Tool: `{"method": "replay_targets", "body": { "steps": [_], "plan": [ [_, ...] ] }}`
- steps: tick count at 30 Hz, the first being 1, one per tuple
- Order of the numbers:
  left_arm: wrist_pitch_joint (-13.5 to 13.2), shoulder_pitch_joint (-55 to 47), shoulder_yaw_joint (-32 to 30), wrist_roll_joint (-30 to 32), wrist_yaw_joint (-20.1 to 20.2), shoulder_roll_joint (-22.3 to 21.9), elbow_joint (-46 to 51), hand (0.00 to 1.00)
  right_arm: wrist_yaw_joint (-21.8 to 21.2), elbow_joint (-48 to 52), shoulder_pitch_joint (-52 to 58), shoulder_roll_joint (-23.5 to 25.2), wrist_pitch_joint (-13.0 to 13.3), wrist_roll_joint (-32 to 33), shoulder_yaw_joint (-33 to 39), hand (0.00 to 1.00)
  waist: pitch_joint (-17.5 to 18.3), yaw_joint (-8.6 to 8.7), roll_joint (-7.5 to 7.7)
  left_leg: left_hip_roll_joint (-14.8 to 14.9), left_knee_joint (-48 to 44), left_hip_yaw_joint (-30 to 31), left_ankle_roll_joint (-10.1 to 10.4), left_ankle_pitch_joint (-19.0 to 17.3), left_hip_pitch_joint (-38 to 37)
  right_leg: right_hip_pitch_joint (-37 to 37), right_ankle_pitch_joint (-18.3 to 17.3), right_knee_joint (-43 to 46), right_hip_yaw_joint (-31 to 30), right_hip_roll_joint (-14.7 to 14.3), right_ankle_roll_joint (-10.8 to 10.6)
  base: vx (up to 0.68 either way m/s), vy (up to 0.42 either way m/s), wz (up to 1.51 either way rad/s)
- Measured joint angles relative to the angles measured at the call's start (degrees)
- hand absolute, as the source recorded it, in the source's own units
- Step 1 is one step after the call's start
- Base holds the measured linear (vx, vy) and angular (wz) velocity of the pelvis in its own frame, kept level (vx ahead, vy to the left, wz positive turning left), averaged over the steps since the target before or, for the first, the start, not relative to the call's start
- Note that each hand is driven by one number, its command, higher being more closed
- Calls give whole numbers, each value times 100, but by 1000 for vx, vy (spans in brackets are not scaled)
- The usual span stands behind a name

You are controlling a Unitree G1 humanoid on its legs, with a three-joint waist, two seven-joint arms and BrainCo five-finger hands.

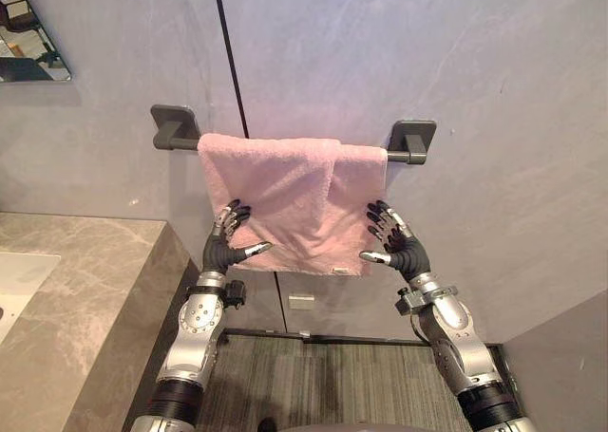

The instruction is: Organize washtable

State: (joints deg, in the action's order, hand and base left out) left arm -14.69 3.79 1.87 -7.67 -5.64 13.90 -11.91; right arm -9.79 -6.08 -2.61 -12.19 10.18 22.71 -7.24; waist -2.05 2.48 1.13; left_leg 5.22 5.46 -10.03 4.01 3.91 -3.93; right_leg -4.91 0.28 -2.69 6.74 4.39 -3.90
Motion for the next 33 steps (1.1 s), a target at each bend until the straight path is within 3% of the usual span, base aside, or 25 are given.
{"method": "replay_targets", "body": {
  "steps": [11, 21, 27, 33],
  "plan": [
    [40, -87, -535, 155, -93, -220, -116, 0, 229, -31, 248, 241, 69, -3, 883, 0, -3, -2, 4, -1, 0, 63, 2, -1, -23, -92, 1, -63, 83, -9, 1, -3, -1, 3],
    [38, -651, -1155, 162, -88, -496, 504, 0, 238, 581, 776, 572, 176, -33, 1521, 0, -4, 38, 1, -19, 3, 75, 7, -7, -55, -89, -11, -54, 96, 10, -12, -29, -2, 0],
    [32, -994, -1157, 159, -27, -707, 755, 0, 391, 746, 1005, 732, 191, -562, 1687, 0, -10, 48, -9, -42, 2, 88, 7, -8, -53, -90, -21, -47, 110, 34, -26, 0, 0, 0],
    [32, -1480, -1157, 162, 185, -901, 777, 0, 615, 665, 1378, 728, 192, -1600, 1935, 0, -37, 46, -51, -62, 6, 131, 5, -10, -45, -89, -59, -12, 147, 56, -37, -8, -2, 3]
  ]
}}
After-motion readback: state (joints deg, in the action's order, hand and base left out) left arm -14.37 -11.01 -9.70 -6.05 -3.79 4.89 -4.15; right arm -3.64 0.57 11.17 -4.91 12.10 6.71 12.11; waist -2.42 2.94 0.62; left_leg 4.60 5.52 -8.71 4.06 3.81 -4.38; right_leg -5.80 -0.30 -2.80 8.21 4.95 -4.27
